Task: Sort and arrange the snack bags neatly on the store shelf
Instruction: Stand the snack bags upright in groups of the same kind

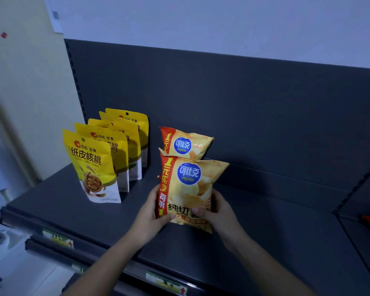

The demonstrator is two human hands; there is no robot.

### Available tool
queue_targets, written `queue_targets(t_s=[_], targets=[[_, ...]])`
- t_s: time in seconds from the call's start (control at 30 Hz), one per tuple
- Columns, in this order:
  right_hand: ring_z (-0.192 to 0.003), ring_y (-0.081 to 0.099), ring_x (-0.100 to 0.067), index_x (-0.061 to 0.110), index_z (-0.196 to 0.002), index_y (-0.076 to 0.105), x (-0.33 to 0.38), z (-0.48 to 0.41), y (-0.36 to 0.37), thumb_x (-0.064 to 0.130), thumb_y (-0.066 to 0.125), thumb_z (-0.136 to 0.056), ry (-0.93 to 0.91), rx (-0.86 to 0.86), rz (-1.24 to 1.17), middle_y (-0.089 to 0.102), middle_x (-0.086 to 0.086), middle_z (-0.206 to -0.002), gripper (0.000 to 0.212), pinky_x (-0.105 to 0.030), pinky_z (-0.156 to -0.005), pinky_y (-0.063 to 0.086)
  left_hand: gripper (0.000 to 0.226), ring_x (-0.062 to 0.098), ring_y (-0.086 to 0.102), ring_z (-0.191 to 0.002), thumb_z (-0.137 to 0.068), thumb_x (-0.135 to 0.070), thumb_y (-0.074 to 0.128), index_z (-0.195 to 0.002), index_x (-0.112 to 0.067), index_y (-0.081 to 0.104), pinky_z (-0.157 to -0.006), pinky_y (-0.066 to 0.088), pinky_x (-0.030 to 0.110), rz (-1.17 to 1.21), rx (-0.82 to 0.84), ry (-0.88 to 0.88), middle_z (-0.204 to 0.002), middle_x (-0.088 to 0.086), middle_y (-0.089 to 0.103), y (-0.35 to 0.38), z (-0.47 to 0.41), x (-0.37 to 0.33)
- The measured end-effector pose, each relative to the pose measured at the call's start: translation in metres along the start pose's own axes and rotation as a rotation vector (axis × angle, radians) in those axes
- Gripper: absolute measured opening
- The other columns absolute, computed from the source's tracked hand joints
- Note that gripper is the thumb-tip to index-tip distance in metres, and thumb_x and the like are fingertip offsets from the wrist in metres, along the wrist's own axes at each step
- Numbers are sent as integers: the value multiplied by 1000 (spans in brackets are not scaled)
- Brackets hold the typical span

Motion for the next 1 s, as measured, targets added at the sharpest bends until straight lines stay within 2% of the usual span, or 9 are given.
queue_targets(t_s=[0.13,0.23,0.33,0.53,0.67,0.73,0.83,0.93,1.0], targets=[[-111,58,-3,31,-131,43,-18,-9,10,9,77,-75,-65,23,181,60,10,-122,69,-22,-91,50,69,-1,57,-110,-82,-12,70,-132,-38,30,-93,52,31,-76,-40,9,-124,-11,56,-14,-13,10],[-116,51,7,43,-123,41,-25,-13,16,5,73,-78,-157,-37,230,53,19,-127,67,-12,-91,44,72,-2,52,-119,-84,-26,69,-142,-33,26,-96,49,28,-137,-4,52,-132,-18,50,-17,-18,12],[-124,46,1,44,-126,39,-26,-22,22,1,69,-80,-232,-119,302,51,15,-133,70,-19,-103,40,76,-11,42,-123,-84,-31,67,-144,-34,21,-97,40,11,-195,-19,105,-134,-33,39,-23,-23,15],[-128,42,-4,39,-130,34,-28,-38,28,2,68,-81,-237,-288,383,47,8,-135,70,-25,-108,35,72,-18,35,-124,-87,-33,63,-133,-54,13,-94,31,0,-239,11,165,-134,-35,32,-25,-46,17],[-125,42,6,33,-136,36,-29,-36,36,6,60,-80,-224,-278,407,48,13,-136,67,-9,-101,35,68,-6,42,-126,-85,-44,63,-140,-39,25,-102,40,18,-254,39,172,-137,-16,45,-24,-53,27],[-121,43,12,39,-133,34,-28,-35,36,-4,57,-80,-205,-300,413,48,18,-133,72,-3,-95,34,76,4,43,-128,-81,-59,55,-144,-28,26,-104,43,34,-302,54,185,-141,-9,45,-23,-55,34],[-115,44,17,47,-124,32,-27,-31,36,-7,54,-82,-158,-331,451,48,23,-126,72,1,-89,33,80,9,45,-127,-81,-61,52,-145,-24,24,-101,43,41,-336,64,213,-140,-7,46,-22,-53,34],[-115,52,1,37,-127,34,-29,-25,40,-4,54,-83,-104,-330,492,55,17,-118,63,-7,-92,40,81,15,49,-122,-78,-58,53,-144,-19,28,-98,43,43,-382,39,225,-135,-2,50,-24,-50,35],[-117,52,-11,33,-137,31,-28,-22,43,10,56,-81,-74,-332,536,58,11,-118,65,-28,-101,45,82,17,48,-122,-75,-50,57,-144,-18,28,-99,42,40,-392,37,217,-134,0,50,-25,-48,34]])
Point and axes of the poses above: each hand's wrist, its own z-axis away from the middle knuckle, its own y-axis out of the palm, x = y × z, the point moved 5 cm from there along -z, towards the middle knuckle
